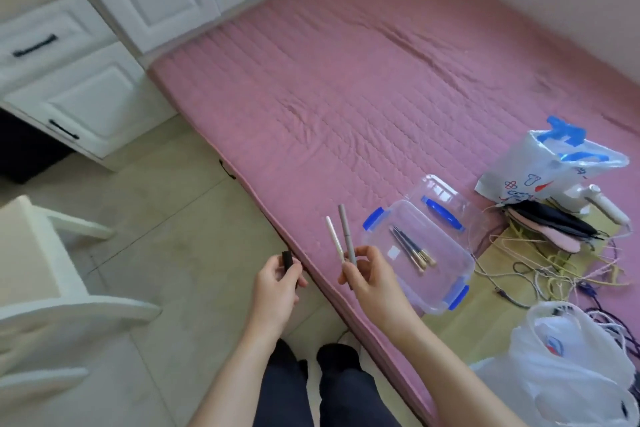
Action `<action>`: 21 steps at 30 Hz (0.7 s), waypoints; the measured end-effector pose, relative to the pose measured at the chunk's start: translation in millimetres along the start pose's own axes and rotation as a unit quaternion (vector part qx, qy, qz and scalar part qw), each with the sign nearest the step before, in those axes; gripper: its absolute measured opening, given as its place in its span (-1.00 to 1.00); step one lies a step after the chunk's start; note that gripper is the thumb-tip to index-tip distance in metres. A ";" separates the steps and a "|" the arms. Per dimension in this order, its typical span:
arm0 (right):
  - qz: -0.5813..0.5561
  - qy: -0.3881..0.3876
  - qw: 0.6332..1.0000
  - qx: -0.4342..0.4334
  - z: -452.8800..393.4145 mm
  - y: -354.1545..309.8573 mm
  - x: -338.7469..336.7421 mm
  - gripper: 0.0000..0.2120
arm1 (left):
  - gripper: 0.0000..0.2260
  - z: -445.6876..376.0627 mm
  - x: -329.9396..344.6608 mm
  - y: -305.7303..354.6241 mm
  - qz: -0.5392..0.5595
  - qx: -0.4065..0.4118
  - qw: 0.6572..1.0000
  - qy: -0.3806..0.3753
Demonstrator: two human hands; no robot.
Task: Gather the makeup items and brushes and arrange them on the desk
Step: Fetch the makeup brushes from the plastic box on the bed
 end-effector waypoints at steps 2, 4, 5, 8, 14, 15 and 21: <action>0.038 -0.024 0.999 -0.020 -2.8 -16.1 29.1 -0.96 | -0.91 -1.4 -34.6 -0.4 0.013 0.000 1.000 0.023; 0.065 -0.040 0.996 -0.037 -4.4 -31.4 58.8 -0.98 | -0.89 -2.5 -71.8 0.5 0.022 0.008 0.999 0.048; 0.074 -0.046 0.995 -0.045 -4.5 -39.8 73.5 -0.98 | -0.88 -3.2 -90.8 0.9 0.025 0.011 0.998 0.060; 0.098 -0.062 0.990 -0.075 -3.1 -66.6 119.8 -0.92 | -0.86 -6.8 -147.6 2.4 0.033 0.020 0.995 0.094; 0.107 -0.099 0.982 -0.121 1.6 -117.6 213.6 -0.81 | -0.87 -17.7 -245.7 4.9 0.011 0.053 0.989 0.137; 0.106 -0.108 0.981 -0.123 1.8 -124.7 227.8 -0.80 | -0.87 -19.2 -261.2 4.6 -0.010 0.058 0.987 0.150; 0.121 -0.137 0.974 -0.134 -8.1 -156.8 294.6 -0.81 | -0.84 -31.5 -331.8 -1.7 0.049 0.026 0.983 0.176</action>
Point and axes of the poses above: each hand's wrist, its own z-axis away from the middle knuckle, its own x-axis out of the palm, y = z × x, the point moved 8 cm from there along -z, towards the middle knuckle, and after that the axes turned 3 degrees about y, right-handed, at the moved point
